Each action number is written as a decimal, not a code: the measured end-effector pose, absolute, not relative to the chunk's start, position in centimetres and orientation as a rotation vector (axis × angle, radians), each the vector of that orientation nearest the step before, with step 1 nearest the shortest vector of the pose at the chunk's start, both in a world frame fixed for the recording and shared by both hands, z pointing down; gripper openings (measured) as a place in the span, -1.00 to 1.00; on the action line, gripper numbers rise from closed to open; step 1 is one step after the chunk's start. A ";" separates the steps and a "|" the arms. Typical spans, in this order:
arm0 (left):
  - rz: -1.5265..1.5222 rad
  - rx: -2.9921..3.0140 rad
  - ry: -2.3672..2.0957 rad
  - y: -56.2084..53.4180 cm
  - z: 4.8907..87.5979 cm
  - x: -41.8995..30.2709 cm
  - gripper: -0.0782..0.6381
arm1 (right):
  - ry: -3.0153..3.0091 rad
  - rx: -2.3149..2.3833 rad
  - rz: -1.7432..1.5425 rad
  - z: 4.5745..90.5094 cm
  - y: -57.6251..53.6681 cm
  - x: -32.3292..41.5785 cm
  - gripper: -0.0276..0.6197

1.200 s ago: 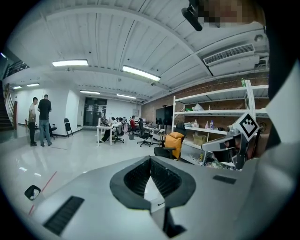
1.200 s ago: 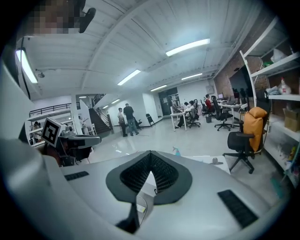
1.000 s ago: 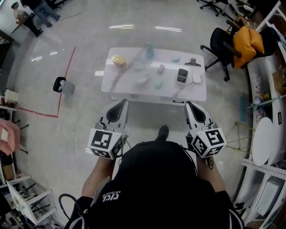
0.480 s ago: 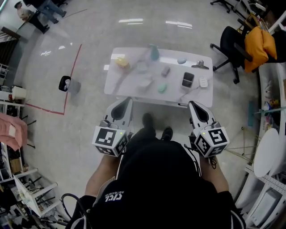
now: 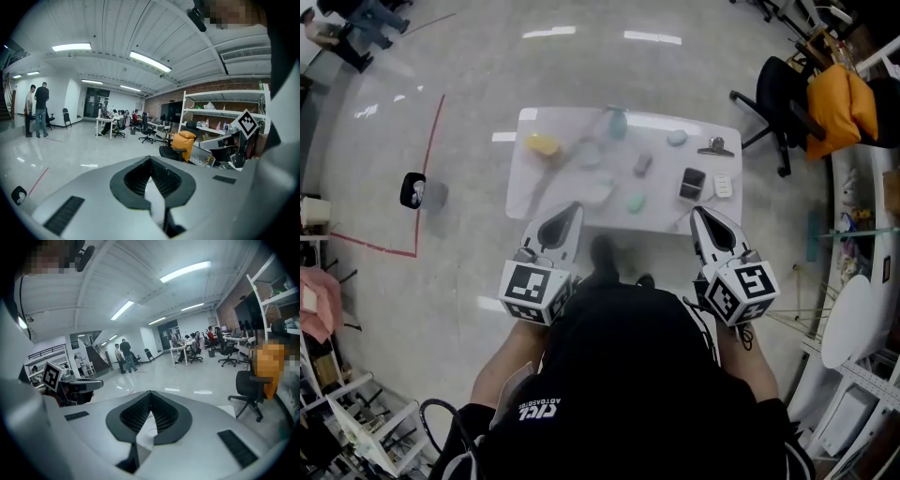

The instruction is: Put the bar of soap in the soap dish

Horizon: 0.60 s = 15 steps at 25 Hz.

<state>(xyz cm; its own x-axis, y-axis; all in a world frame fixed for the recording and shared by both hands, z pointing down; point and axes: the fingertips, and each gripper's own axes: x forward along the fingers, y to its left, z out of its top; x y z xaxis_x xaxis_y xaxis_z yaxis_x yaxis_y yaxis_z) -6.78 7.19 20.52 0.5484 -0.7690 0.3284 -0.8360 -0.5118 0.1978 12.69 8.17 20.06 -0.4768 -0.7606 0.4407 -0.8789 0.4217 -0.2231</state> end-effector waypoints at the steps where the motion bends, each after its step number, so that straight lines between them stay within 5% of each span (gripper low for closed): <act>1: 0.284 2.458 -1.305 6.1 20.8 -7.2 -0.75 | -2.400 1.432 0.626 20.0 7.2 12.0 -0.87; 15: 0.268 2.414 -1.206 -0.4 25.0 -9.8 -0.76 | -2.257 1.430 0.689 23.6 2.1 8.9 -0.87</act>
<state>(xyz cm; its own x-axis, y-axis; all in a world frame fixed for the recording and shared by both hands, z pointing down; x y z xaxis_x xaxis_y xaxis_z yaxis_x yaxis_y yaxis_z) -9.83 -0.41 24.99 0.6038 -0.7146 0.3533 -0.7969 -0.5314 0.2874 8.88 2.15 23.62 -0.4101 -0.7242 0.5543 -0.9103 0.3621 -0.2004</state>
